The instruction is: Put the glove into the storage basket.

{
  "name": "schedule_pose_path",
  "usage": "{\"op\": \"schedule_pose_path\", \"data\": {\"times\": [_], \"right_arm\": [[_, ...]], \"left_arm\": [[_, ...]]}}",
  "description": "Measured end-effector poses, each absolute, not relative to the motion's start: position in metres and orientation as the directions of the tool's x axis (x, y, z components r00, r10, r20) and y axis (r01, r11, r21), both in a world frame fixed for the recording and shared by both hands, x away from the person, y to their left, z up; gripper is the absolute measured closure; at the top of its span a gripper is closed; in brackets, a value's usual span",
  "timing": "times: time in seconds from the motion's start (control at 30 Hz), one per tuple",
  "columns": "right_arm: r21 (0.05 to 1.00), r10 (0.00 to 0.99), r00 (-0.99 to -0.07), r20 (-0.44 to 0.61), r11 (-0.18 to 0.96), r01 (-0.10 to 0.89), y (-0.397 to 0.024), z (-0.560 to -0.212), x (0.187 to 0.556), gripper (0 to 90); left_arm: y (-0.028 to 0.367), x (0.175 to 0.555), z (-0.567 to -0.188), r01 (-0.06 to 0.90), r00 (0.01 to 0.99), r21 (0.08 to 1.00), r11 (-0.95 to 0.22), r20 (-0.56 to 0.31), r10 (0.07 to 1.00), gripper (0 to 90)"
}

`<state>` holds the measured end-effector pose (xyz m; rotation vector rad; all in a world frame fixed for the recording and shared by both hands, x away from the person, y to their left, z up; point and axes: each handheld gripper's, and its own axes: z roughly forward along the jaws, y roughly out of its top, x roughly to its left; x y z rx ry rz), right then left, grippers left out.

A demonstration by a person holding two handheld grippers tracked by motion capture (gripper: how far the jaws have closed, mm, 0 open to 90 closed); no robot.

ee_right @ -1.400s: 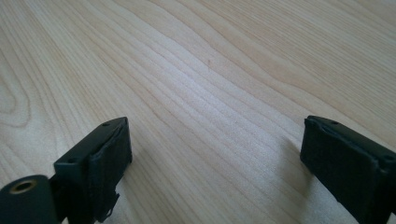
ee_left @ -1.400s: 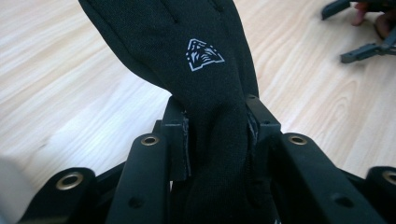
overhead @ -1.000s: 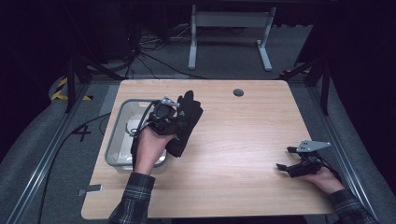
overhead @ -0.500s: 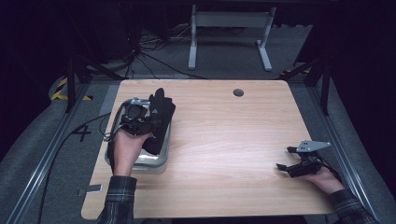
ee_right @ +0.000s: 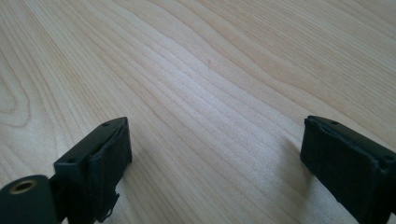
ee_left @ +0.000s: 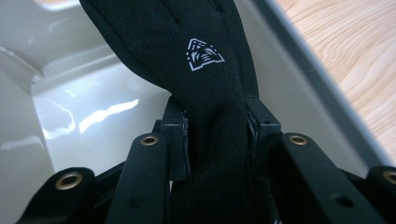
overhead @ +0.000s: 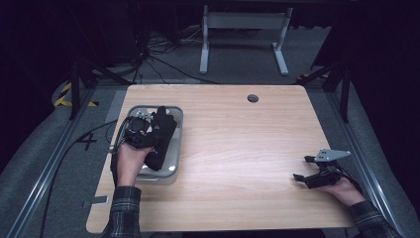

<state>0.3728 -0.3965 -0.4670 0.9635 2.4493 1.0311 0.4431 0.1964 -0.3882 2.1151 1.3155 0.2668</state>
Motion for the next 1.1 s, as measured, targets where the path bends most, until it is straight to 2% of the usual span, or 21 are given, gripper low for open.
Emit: {"op": "schedule_pose_path", "data": {"times": [0.4,0.47,0.57,0.8,1.1], "right_arm": [[0.722,0.689,-0.724,-0.026,0.514,0.463,-0.396,-0.467,0.373,9.4],[0.722,0.689,-0.724,-0.026,0.514,0.463,-0.396,-0.467,0.373,9.4],[0.722,0.689,-0.724,-0.026,0.514,0.463,-0.396,-0.467,0.373,9.4],[0.722,0.689,-0.724,-0.026,0.514,0.463,-0.396,-0.467,0.373,9.4],[0.722,0.689,-0.724,-0.026,0.514,0.463,-0.396,-0.467,0.373,9.4]], "left_arm": [[0.193,0.456,-0.408,0.777,0.487,0.521,-0.353,-0.141,0.862,61.9],[0.193,0.457,-0.411,0.786,0.48,0.505,-0.357,-0.135,0.867,59.6],[0.195,0.458,-0.413,0.799,0.46,0.489,-0.349,-0.123,0.88,49.8],[0.204,0.453,-0.402,0.783,0.411,0.547,-0.296,-0.097,0.906,27.2],[0.191,0.441,-0.377,0.72,0.459,0.629,-0.294,-0.114,0.881,21.0]]}}
